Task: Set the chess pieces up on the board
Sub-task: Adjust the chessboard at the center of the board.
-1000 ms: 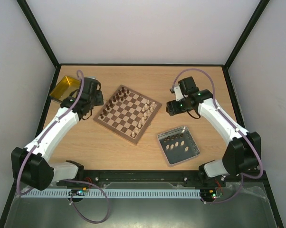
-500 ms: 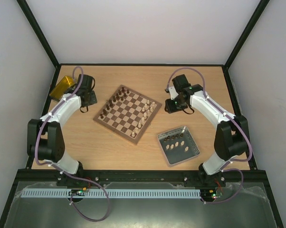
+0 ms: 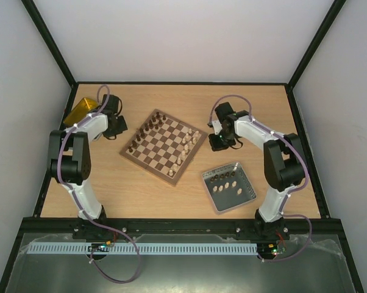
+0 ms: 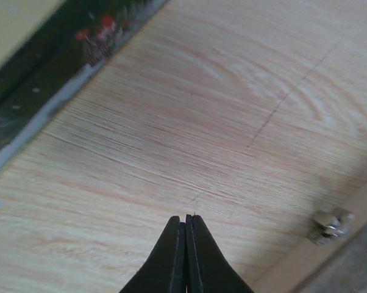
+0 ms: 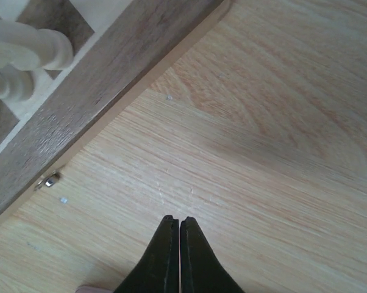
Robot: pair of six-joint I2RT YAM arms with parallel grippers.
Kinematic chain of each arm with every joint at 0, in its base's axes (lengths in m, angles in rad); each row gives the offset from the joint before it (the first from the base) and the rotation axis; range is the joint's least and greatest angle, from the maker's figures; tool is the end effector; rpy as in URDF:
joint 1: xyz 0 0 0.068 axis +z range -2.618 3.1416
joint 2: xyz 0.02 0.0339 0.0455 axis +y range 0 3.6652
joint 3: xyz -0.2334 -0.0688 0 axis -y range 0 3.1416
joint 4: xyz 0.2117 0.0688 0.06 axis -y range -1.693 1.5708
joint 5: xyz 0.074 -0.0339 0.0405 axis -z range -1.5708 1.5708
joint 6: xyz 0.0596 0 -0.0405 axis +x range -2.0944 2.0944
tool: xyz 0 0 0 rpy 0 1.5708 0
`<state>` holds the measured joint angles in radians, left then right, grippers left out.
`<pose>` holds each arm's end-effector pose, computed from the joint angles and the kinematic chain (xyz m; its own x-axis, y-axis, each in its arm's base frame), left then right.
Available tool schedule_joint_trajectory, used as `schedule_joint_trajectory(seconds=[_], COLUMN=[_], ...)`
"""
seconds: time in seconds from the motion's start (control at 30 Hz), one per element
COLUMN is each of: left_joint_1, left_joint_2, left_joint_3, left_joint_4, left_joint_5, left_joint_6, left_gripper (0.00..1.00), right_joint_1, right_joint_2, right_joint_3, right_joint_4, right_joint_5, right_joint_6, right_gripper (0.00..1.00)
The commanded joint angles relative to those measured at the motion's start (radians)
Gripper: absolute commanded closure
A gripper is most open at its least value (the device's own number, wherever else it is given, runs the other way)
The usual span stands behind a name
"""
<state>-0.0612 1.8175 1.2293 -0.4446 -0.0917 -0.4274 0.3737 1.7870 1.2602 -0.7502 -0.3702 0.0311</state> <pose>0.3544 -0.0162 0.1578 -0.7859 -0.3654 -0.4989 -0.3425 0.9289 -0.1408 0.2907 0.1372 0.1629 -0.9043 -0.3235 -0.2787 -0.4100 0.8401 0.3551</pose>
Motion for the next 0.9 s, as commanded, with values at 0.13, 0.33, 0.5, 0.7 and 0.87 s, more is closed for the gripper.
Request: schedule_joint_trajectory(seconds=[0.13, 0.33, 0.5, 0.7, 0.87], left_joint_1=[0.056, 0.06, 0.047, 0.01, -0.004], left_joint_2=[0.134, 0.157, 0.136, 0.064, -0.003], left_joint_3=[0.011, -0.009, -0.048, -0.112, -0.186], left_joint_4=[0.059, 0.068, 0.078, 0.081, 0.097], left_joint_5=[0.104, 0.12, 0.157, 0.19, 0.216], left_joint_6=[-0.02, -0.023, -0.033, -0.056, -0.084], left_gripper=[0.98, 0.98, 0.97, 0.98, 0.97], right_joint_1=[0.005, 0.005, 0.006, 0.005, 0.005], right_joint_2=[0.089, 0.154, 0.224, 0.257, 0.267], right_joint_3=[0.069, 0.125, 0.188, 0.203, 0.202], right_joint_4=[0.005, -0.006, -0.015, -0.004, 0.002], right_joint_5=[-0.019, -0.026, -0.026, -0.038, -0.046], right_joint_6=[0.011, 0.008, 0.014, 0.024, 0.026], right_gripper=[0.98, 0.98, 0.98, 0.98, 0.98])
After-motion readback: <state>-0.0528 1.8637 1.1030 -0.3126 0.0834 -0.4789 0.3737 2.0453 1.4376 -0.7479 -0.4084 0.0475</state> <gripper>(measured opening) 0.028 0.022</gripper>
